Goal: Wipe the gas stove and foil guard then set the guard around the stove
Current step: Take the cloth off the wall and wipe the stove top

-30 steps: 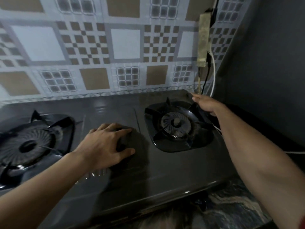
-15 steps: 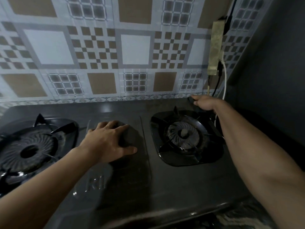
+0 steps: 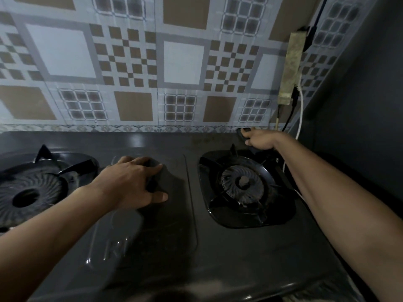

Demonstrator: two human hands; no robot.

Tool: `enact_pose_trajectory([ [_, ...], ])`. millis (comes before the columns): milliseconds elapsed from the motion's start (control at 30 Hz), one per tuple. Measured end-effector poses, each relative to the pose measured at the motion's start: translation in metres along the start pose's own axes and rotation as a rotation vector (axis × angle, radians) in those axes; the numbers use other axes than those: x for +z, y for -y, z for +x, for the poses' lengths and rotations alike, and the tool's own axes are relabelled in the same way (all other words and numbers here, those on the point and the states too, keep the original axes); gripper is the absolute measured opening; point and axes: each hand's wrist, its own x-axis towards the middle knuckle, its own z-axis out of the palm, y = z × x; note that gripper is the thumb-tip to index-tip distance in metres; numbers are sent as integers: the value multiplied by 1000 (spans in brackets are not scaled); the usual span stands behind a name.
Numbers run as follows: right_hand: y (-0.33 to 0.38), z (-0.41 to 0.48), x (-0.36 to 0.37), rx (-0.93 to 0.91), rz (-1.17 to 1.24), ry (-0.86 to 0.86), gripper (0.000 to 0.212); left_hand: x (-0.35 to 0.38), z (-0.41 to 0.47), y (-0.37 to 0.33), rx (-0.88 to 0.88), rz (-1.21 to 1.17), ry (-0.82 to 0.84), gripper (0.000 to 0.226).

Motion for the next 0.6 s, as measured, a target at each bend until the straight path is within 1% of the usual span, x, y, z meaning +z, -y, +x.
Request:
enact_pose_trajectory([
  [67,11,2,-1,-3,9,-7,62,0,-1,0,2,8,2,93],
  [200,35,5,7,-45,-12,-101,62,3,-1,0,-8,24,-13,93],
  [267,40,5,12,-118,2,-93,63,2,-1,0,-11,33,-11,93],
  [400,45,6,-5,-128,127,-41,67,-1,-3,-1,-4,28,9,92],
  [500,25,3,-16,-135,19,16,68,-2,-5,-1,2,32,5,92],
  [600,17,2,-21,-127,-109,95,78,-2,-6,0,3,37,3,93],
])
